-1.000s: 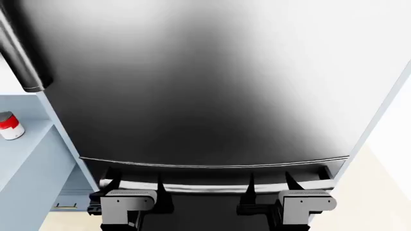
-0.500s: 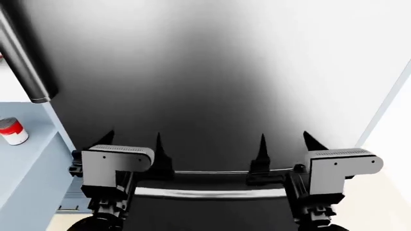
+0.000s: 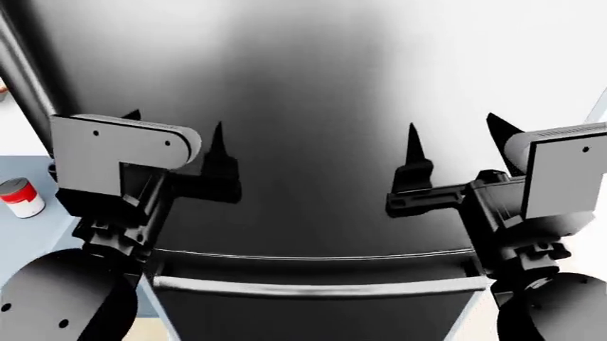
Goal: Place the bar in the bowl and close the drawer.
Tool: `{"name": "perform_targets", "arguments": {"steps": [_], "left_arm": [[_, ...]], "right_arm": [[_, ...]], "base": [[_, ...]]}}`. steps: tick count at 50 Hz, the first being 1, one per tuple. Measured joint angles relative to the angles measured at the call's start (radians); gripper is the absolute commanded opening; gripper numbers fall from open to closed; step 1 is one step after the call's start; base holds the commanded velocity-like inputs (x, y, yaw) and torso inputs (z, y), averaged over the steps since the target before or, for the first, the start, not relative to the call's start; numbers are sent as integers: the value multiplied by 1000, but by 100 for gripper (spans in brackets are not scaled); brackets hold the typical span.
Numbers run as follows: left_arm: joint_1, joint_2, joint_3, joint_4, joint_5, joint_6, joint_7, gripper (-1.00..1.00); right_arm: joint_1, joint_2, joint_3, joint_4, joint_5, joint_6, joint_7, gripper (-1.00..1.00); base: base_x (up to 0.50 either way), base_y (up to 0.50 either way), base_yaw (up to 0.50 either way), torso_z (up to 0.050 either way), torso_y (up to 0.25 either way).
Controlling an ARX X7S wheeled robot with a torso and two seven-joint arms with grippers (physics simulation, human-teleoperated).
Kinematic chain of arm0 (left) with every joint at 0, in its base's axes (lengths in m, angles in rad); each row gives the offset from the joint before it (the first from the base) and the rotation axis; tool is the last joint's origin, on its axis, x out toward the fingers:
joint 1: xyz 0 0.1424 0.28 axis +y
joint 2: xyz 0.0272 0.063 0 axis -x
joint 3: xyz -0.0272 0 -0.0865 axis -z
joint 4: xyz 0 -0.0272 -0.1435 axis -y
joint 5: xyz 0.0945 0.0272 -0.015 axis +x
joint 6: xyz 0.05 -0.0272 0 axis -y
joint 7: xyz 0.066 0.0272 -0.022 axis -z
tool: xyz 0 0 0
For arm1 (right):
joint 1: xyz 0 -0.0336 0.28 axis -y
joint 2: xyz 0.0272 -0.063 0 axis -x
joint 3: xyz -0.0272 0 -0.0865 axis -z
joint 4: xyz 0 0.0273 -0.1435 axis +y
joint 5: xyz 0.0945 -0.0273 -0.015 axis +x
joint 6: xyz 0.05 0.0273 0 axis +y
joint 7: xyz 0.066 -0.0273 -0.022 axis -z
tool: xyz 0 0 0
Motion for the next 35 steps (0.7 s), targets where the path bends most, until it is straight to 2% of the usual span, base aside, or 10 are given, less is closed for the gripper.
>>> {"name": "perform_targets", "arguments": {"steps": [9, 19, 27, 35], "left_arm": [[-169, -124, -80, -57, -552, -67, -394, 100], [-323, -246, -94, -146, -1031, -69, -749, 100], [-415, -320, -71, -207, -1297, -26, -943, 100], [-483, -376, -42, -245, -1457, 17, -1060, 100]], "right_arm": [[152, 77, 61, 16, 317, 108, 206, 100], [290, 169, 66, 76, 669, 132, 481, 100], [380, 240, 36, 130, 883, 105, 654, 100], [441, 293, 3, 169, 1019, 70, 763, 100]], "base": [[0, 0, 0, 50, 0], [0, 0, 0, 50, 0], [0, 0, 0, 50, 0], [0, 5, 0, 50, 0]]}}
